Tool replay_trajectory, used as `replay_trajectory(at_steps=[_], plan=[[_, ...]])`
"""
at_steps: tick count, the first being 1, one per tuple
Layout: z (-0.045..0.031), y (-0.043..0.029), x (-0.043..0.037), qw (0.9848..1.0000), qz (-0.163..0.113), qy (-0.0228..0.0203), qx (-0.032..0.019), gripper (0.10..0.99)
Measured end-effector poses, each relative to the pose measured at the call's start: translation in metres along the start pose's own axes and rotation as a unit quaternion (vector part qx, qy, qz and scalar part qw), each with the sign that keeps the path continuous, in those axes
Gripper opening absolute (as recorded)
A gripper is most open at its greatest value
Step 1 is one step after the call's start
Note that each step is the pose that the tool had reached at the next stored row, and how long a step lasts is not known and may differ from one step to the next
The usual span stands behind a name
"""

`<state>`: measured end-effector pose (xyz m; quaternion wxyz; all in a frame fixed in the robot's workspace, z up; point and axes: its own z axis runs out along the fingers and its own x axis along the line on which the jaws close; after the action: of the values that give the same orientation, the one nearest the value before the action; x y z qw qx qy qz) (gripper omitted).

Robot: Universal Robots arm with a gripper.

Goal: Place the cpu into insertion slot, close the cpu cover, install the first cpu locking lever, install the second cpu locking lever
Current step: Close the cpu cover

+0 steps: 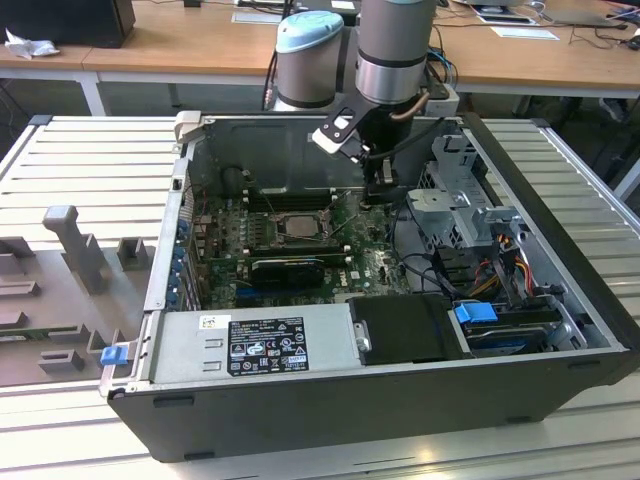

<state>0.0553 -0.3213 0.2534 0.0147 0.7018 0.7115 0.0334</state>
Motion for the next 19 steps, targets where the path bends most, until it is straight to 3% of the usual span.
replay_trajectory(at_steps=[7,19], plan=[[-0.0002,-0.0135,0.0001,1.0000,0.000,0.0000,0.0000,0.106],[-0.0005,-0.0185,0.0002,1.0000,0.000,0.0001,0.0000,0.106]])
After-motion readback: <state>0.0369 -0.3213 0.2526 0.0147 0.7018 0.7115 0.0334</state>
